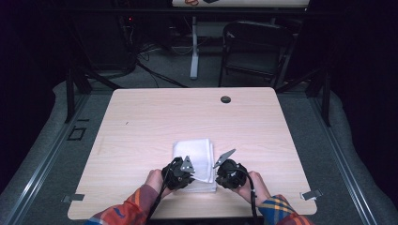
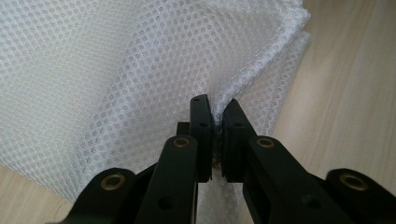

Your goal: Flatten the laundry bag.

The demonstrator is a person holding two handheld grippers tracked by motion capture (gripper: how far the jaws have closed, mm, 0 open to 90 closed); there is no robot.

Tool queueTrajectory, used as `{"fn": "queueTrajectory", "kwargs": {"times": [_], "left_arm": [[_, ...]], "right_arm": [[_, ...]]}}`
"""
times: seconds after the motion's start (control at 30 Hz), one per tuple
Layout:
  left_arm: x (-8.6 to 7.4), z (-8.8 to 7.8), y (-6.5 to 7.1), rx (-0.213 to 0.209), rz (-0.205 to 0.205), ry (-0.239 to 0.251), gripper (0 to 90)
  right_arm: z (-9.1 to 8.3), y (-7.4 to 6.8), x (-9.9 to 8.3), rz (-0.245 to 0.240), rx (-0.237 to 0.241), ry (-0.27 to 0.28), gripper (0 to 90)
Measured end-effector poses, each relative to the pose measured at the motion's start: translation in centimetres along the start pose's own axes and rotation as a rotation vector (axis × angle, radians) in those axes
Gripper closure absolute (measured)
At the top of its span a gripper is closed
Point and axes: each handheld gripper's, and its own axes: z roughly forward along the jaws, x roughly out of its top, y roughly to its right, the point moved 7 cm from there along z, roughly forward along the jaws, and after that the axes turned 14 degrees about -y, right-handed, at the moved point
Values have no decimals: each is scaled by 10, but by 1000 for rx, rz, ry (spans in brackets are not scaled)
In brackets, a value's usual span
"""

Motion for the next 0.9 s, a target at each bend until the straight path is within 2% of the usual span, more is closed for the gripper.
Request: {"fn": "queueTrajectory", "kwargs": {"times": [0.17,0.2,0.33,0.4,0.43,0.6,0.7,0.73,0.8,0.83,0.9], "left_arm": [[1,-2,0,7,-4,10,861],[1,-2,0,7,-4,12,861],[1,-3,-1,11,-7,20,862],[1,-3,-1,13,-8,19,861],[1,-3,-1,15,-9,20,862],[1,-5,-2,15,-11,26,862],[1,-7,-3,27,-15,33,862],[1,-8,-3,27,-18,37,862],[1,-9,-3,29,-27,42,863],[0,-10,-3,30,-30,44,863],[0,-11,-4,34,-38,46,864]], "right_arm": [[5,-2,7,-13,1,5,887],[6,-2,10,-12,-3,21,888],[8,-1,14,-23,-5,32,888],[9,0,16,-17,-13,41,893],[13,-1,18,5,-2,54,900],[23,-2,19,-13,-7,22,900],[23,-2,18,-15,-11,20,900],[22,-1,17,-29,-6,1,900],[22,1,16,-24,-11,3,900],[24,-1,17,2,6,42,900],[23,-1,16,-15,-1,31,900]]}}
